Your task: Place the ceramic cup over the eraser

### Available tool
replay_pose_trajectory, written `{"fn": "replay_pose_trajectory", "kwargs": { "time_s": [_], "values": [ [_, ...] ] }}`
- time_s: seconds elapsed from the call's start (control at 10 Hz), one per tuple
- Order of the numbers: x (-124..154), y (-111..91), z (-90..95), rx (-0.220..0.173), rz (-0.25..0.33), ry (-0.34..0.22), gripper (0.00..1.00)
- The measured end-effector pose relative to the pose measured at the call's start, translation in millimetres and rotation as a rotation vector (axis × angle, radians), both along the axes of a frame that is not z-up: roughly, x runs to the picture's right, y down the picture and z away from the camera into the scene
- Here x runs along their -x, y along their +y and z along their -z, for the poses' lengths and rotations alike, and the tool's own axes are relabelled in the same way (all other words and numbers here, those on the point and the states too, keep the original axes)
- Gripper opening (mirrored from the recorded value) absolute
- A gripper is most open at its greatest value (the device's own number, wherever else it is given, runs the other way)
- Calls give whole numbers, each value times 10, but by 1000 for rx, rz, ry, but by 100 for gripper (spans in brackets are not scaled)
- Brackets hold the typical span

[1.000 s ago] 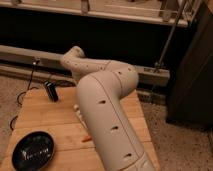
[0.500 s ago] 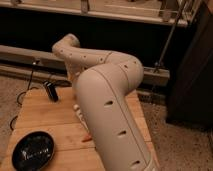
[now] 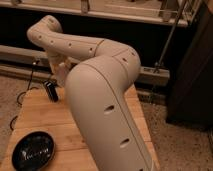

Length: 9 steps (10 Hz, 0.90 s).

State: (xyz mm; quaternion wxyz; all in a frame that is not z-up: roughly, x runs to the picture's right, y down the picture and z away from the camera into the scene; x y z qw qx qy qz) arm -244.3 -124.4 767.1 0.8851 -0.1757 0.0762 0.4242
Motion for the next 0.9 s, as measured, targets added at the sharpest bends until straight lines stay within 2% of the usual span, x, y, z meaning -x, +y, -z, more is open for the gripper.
{"fn": "replay_pose_trajectory", "kwargs": {
  "time_s": [0.3, 0.5, 0.7, 0.9],
  "values": [
    [427, 44, 231, -9, 55, -69, 0],
    [634, 102, 300, -8, 75, -116, 0],
    [805, 156, 257, -10, 77, -162, 0],
    [868, 182, 164, -16, 72, -178, 0]
  ]
}}
